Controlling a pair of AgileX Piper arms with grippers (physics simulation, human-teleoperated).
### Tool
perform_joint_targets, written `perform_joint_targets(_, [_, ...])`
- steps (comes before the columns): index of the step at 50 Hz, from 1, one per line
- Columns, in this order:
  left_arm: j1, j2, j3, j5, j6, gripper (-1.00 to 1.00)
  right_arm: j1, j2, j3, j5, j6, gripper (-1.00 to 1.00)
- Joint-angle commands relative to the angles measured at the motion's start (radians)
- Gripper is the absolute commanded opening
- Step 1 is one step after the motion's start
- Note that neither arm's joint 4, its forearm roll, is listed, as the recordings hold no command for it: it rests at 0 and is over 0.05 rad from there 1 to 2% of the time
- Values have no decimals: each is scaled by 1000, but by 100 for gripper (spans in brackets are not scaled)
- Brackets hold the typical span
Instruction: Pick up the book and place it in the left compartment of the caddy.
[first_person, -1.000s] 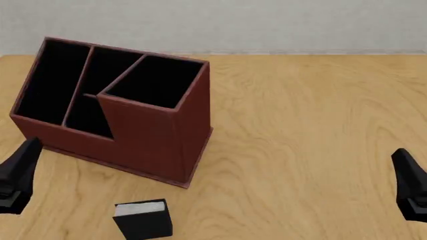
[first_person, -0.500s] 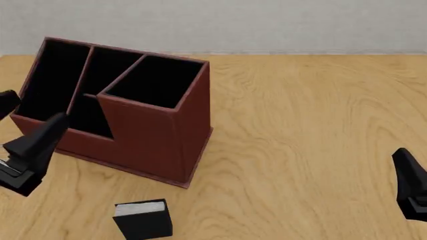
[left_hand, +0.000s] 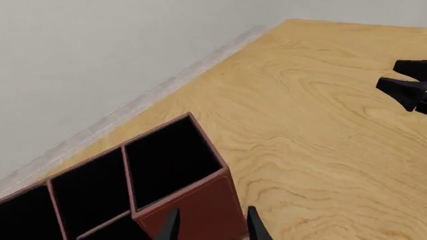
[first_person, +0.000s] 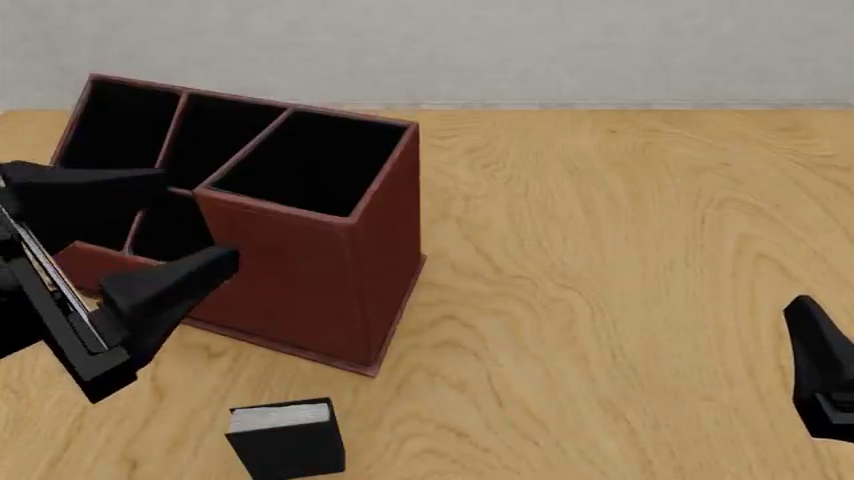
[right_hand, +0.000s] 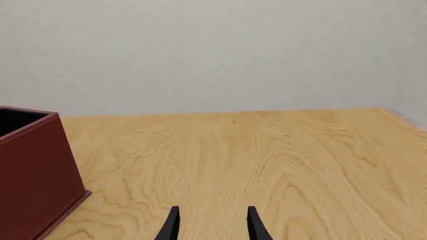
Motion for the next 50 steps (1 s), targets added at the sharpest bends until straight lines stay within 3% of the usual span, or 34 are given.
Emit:
perform_joint_targets(1, [-76,53,-77,87,5,100,-2,12,1,-9,4,100])
perform_joint_targets(8, [-81,89,-74,134,4,100,1,27,1,-20,5,100])
perform_joint_targets(11, [-70,102,-52,134,51,100,1,32,1,-25,4,100])
perform_joint_targets(22, [-81,124,-14,166,83,100,-2,30,1,-22,6,100])
perform_joint_targets(50, [-132,138,50,173,80,100,-1,30,0,-25,10,100])
